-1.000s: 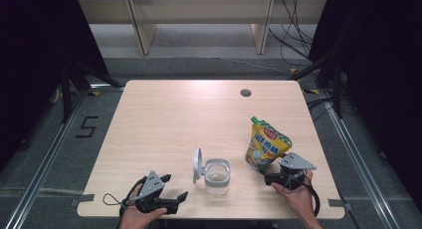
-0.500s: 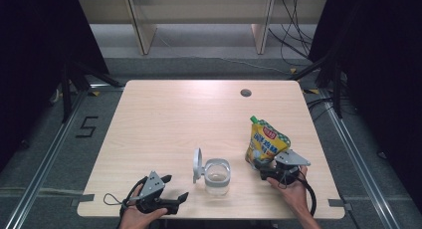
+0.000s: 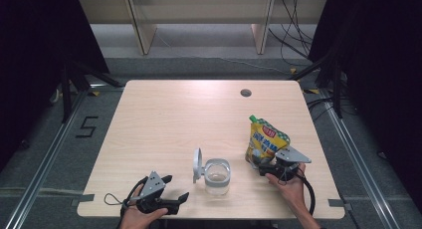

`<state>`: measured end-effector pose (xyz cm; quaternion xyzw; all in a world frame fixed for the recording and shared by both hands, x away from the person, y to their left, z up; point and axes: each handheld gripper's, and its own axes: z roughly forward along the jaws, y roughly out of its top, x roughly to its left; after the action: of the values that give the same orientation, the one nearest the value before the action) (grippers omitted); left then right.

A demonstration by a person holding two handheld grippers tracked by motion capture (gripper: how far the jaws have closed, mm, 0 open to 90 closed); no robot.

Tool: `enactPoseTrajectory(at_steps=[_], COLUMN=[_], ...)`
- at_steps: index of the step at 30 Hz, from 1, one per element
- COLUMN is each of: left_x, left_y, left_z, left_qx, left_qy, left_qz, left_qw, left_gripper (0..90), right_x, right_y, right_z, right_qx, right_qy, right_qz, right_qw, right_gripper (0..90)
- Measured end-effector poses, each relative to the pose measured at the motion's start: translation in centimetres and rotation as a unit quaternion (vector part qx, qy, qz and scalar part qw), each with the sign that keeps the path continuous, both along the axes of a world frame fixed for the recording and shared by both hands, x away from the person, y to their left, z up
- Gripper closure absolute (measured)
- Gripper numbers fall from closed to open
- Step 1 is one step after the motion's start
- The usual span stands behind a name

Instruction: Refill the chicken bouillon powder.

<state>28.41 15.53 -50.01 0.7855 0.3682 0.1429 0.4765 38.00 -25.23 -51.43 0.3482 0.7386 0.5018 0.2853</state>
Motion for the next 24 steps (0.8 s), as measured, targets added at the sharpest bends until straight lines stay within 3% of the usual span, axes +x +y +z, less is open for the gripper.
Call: enactPoseTrajectory(at_steps=[1,2,3,6,9,11,14,16,17,18,24], left_x=[0.0,0.0,0.0,0.0,-0.1,0.0,0.0,0.0,0.0,-0.1,0.0], left_y=[0.0,0.0,0.0,-0.1,-0.1,0.0,0.0,0.0,0.1,-0.1,0.1], left_z=[0.0,0.0,0.0,0.0,0.0,0.0,0.0,0.1,0.1,0.0,0.1], left_qx=[-0.001,-0.001,0.000,0.003,0.002,0.001,0.002,0.002,0.008,-0.009,-0.003], left_qy=[0.001,0.000,-0.001,-0.001,-0.001,-0.002,-0.002,-0.002,-0.003,0.000,-0.002], left_qz=[0.000,0.000,-0.001,0.000,-0.001,-0.001,-0.002,-0.003,-0.005,-0.002,-0.002], left_qw=[1.0000,1.0000,1.0000,1.0000,1.0000,1.0000,1.0000,1.0000,1.0000,1.0000,1.0000], left_gripper=[17.3,17.3,17.3,17.4,17.4,17.5,17.5,17.5,17.5,17.5,17.6], right_x=[0.1,0.1,0.3,0.5,0.8,0.8,0.9,1.1,0.9,1.0,1.1], right_y=[0.1,-0.1,-0.1,0.1,0.3,0.7,0.9,0.9,1.1,1.0,1.0], right_z=[-0.1,0.0,0.0,0.0,0.0,0.0,0.0,0.0,0.0,0.0,0.0], right_qx=[0.012,0.007,0.002,0.009,0.002,-0.005,-0.017,-0.016,-0.005,-0.014,-0.004], right_qy=[-0.003,0.005,-0.001,0.002,0.001,0.018,0.013,0.012,0.024,0.013,0.013], right_qz=[-0.006,-0.005,-0.003,0.001,-0.002,0.000,-0.003,-0.003,-0.011,-0.007,-0.007], right_qw=[0.9999,1.0000,1.0000,1.0000,1.0000,0.9998,0.9998,0.9998,0.9996,0.9998,0.9999], right_gripper=[16.1,16.0,16.1,16.3,16.7,20.8,23.0,24.4,25.1,25.5,27.5])
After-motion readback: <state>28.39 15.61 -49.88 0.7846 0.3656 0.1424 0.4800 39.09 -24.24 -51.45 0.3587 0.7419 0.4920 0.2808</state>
